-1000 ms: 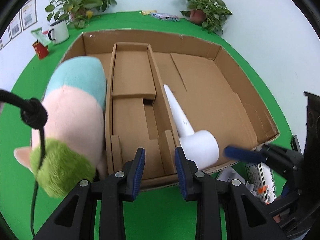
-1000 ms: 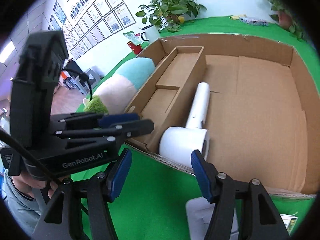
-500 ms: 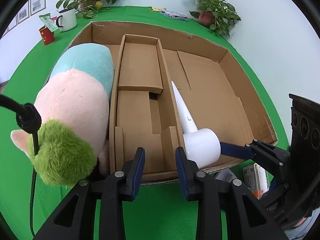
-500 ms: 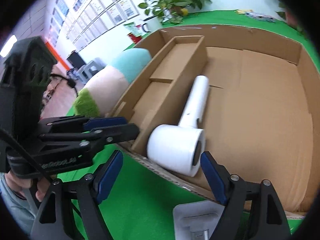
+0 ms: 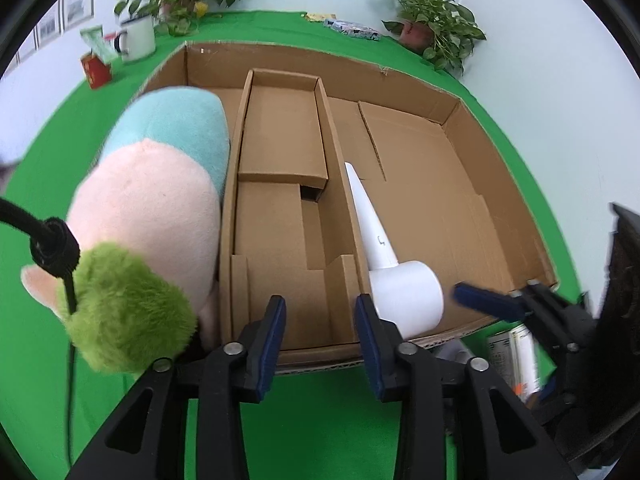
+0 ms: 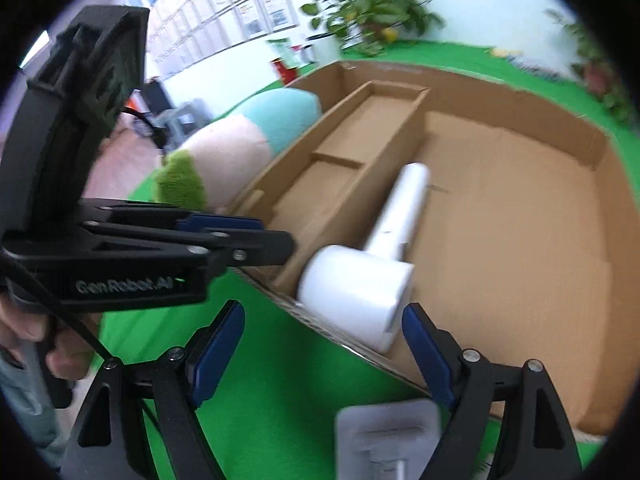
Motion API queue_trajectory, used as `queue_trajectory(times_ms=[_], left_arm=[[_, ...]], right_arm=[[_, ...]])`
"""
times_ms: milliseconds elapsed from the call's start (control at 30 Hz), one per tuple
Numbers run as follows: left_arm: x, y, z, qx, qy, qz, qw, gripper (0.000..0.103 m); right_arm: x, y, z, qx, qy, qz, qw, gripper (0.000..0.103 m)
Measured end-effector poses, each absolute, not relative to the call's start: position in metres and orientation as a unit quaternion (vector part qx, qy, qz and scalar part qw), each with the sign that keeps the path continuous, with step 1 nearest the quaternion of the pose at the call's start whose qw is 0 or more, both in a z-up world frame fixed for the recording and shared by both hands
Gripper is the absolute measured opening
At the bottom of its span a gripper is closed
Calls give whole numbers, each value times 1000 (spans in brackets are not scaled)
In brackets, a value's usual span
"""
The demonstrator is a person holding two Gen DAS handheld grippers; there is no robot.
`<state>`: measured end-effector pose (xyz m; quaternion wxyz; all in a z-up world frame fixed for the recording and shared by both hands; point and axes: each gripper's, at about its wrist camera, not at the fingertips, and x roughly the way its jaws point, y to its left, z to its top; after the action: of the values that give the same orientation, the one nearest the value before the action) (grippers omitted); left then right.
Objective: Organize objects
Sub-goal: 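Withdraw the right gripper and move toward the white phone stand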
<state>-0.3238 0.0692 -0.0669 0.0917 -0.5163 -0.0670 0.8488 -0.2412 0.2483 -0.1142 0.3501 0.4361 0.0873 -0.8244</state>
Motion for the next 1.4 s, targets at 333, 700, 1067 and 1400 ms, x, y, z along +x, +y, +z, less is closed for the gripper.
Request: queue_trajectory(times_ms=[333,700,1067,1400], left_arm=[[-264,75,0,-327,11,944,28,85],[-217,78,32,-254,-6,967,18,102],[-214,85,11,-286,-14,958,29,102],[-228,80,-3,-312,-18,949,48,100]], right_arm=[[-213,282,-94,361,95,-912,170,102],[-193,299,-70,316,76,-935,145,102],[-186,309,-72,307,82,-938,137,102],[-191,310,-80,308,79,-935,157,102]])
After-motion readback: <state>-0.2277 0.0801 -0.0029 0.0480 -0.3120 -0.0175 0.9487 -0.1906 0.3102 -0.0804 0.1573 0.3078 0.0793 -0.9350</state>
